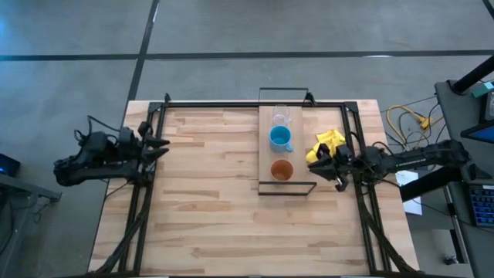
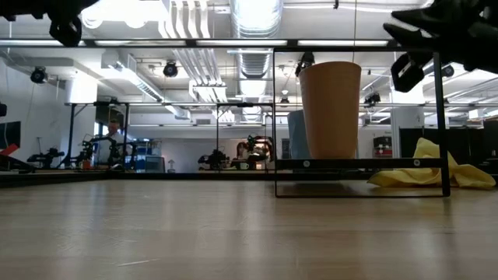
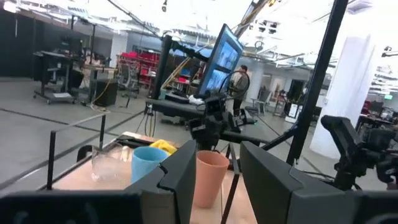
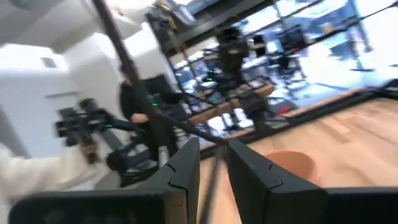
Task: Stack small to large cups/mugs on shelf
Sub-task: Return to Home Position
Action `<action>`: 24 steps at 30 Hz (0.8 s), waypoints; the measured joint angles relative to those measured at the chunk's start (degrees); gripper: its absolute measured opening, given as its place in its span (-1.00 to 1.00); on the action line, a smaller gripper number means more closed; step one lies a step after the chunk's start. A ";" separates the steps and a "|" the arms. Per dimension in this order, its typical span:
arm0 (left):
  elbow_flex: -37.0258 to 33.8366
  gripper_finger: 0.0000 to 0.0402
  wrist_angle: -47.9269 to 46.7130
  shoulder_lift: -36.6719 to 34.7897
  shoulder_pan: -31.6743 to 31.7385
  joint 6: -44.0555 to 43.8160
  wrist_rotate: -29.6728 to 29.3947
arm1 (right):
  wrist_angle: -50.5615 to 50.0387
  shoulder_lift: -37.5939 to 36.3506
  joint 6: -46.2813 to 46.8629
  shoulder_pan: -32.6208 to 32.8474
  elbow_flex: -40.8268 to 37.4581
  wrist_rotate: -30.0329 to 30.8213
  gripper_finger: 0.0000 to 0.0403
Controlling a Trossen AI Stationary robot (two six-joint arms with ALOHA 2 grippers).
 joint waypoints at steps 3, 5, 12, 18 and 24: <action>-0.26 -0.45 0.53 0.99 -0.04 -0.02 -1.69 | -1.38 0.01 -0.52 -0.68 0.00 3.88 -0.63; -1.43 -0.45 -0.14 1.39 0.02 -0.07 -2.17 | -1.93 0.01 0.00 -0.89 0.00 6.21 -0.63; -6.49 -0.45 2.61 -0.04 -0.02 -1.31 -4.55 | -1.66 -2.10 2.89 -0.90 0.00 6.65 -0.66; -13.05 -0.45 10.96 0.25 0.00 -1.68 -8.86 | -2.12 -5.61 -0.17 -0.90 0.00 6.19 -0.63; -17.26 -0.45 14.39 -0.10 0.00 -4.58 -9.69 | -10.94 -11.61 2.73 -0.91 0.04 4.57 -0.60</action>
